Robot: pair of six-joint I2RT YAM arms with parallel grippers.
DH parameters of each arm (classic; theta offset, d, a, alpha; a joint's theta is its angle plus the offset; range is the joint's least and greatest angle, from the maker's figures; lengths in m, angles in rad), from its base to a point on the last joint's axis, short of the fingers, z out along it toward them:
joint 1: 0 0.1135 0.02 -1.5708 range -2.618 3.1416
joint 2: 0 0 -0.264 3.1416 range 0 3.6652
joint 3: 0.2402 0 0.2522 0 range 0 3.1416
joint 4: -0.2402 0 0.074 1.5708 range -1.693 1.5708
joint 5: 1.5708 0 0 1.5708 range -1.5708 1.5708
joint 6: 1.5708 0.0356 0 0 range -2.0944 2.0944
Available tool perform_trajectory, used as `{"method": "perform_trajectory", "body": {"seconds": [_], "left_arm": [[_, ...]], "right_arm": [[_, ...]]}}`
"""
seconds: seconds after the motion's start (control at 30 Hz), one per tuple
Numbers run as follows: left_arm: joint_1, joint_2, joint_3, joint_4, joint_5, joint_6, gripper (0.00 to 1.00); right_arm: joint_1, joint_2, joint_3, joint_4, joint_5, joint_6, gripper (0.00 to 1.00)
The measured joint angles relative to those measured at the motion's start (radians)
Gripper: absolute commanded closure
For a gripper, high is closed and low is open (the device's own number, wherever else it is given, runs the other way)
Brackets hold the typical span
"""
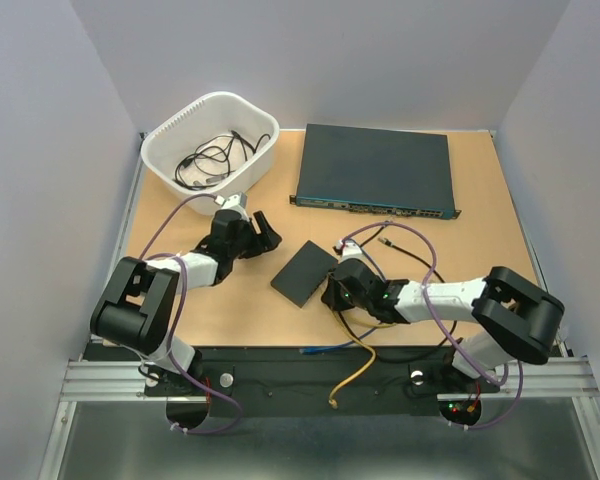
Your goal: Insert the plug into the switch port
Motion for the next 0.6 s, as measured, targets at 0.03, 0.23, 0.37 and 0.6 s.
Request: {"method": "perform_trajectory", "body": {"seconds": [0.03, 0.23, 0.37, 0.6], "left_arm": [[-0.013, 0.006, 0.0, 0.006, 0.0, 0.003, 0.21], [-0.068, 0.061, 0.003, 0.045, 0.002, 0.015, 0.21], [-0.068, 0.062, 0.003, 0.048, 0.0, 0.021, 0.21], [-0.066, 0.064, 0.01, 0.041, -0.008, 0.036, 0.21]], "right_arm": [[0.0, 0.021, 0.019, 0.001, -0.008, -0.005, 1.0], [0.001, 0.133, 0.129, 0.004, -0.069, -0.025, 1.0], [0.011, 0.178, 0.179, 0.003, -0.1, -0.039, 1.0], [0.027, 0.202, 0.203, 0.003, -0.121, -0.049, 1.0]]}}
